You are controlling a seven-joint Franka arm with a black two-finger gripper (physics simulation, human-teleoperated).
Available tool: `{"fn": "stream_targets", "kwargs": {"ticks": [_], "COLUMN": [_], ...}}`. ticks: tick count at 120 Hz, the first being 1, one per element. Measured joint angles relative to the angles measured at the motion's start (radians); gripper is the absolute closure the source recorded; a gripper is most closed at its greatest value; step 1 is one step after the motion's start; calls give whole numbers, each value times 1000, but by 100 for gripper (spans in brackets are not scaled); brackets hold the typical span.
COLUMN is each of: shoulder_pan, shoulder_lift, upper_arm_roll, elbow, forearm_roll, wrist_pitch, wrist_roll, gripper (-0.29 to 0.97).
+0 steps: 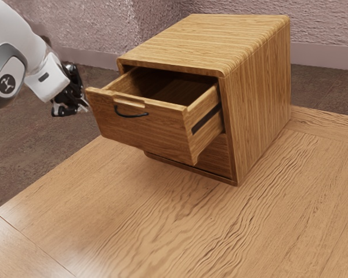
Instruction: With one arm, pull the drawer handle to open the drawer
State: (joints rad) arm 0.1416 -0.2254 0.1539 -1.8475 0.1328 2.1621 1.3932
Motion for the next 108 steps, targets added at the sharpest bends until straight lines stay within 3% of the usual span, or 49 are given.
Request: {"fn": "stream_targets", "kwargs": {"ticks": [10, 20, 35, 54, 78, 82, 100, 108], "shoulder_pan": [54, 61, 39, -62, -78, -77, -69, -74], "shoulder_lift": [-72, -88, -97, -100, -78, -78, -39, -2], "upper_arm_roll": [40, 61, 62, 61, 41, 69, 374, 424], "elbow": [-54, -29, 133, 296, 380, 428, 558, 560], "forearm_roll": [-2, -5, -8, -12, -66, -68, -78, -73], "wrist_pitch": [-10, -68, -322, -663, -869, -887, -866, -842], "wrist_roll": [-1, -11, -94, -278, -504, -535, -638, -668], "gripper": [68, 50, 28, 14, 7, 6, 4, 4]}}
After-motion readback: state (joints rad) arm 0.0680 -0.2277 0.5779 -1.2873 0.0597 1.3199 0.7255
